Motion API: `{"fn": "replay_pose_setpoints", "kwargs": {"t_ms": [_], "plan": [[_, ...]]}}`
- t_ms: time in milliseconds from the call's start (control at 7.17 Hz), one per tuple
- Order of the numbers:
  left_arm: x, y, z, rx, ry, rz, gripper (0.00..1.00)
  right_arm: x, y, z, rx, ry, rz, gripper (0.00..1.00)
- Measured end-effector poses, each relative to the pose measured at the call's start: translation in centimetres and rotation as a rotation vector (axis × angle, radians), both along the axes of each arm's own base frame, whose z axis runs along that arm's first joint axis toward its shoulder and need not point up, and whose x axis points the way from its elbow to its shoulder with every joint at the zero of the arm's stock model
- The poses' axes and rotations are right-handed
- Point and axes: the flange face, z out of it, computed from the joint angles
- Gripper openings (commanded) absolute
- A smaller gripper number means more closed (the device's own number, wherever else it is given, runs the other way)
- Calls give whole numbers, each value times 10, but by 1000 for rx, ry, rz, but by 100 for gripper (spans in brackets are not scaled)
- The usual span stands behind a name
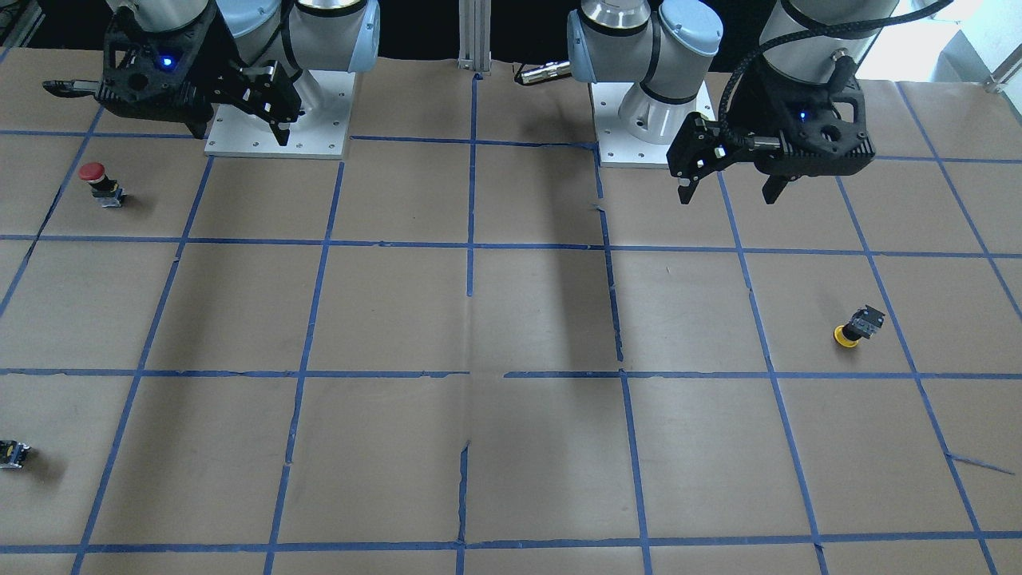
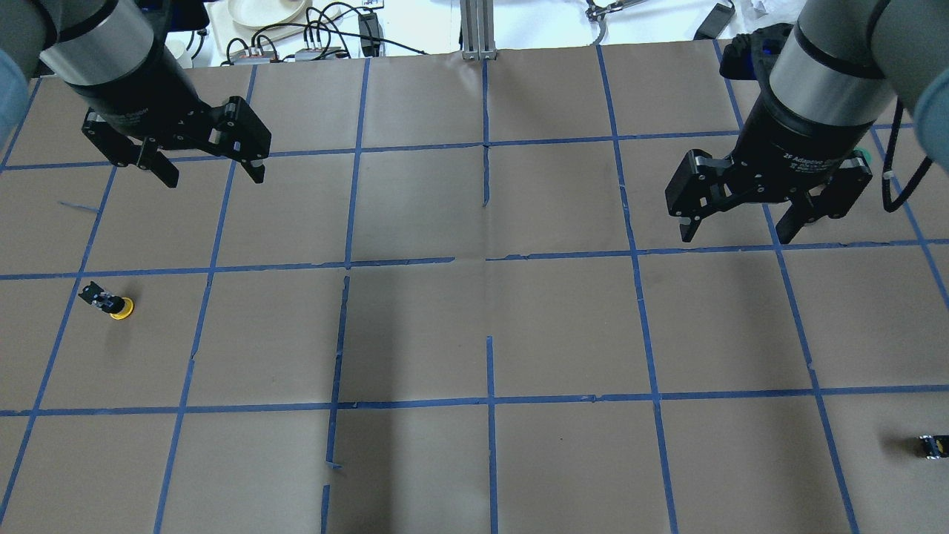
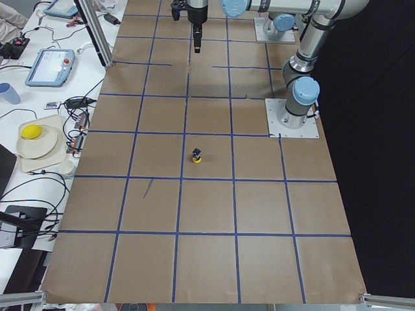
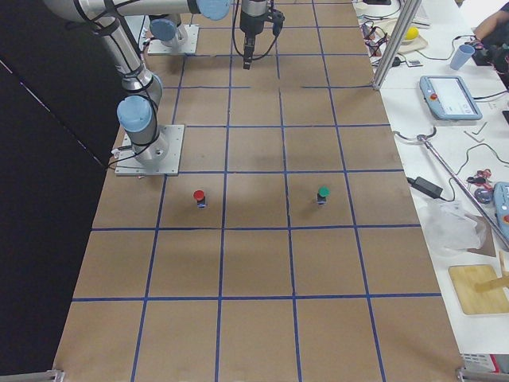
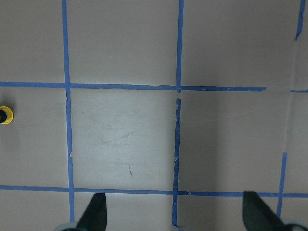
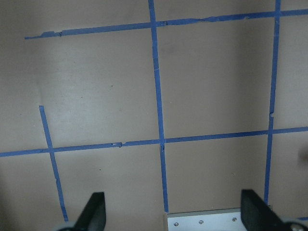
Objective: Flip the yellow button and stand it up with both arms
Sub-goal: 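Lower the left gripper over the yellow button lying on its side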
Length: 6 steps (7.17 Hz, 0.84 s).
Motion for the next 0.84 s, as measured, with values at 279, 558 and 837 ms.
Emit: {"fn": "replay_pose_setpoints", "kwargs": {"t_ms": [279,558,837], "plan": [[1,-3,2,-11,35,-4,99,0,0,0,-1,1,0,100],[14,-3,-4,-1,33,-57,99,0,-1,0,-2,2,0,100],[91,-7,-13,32,-8,-181,99,0,-1,0,-3,1,0,100]]}}
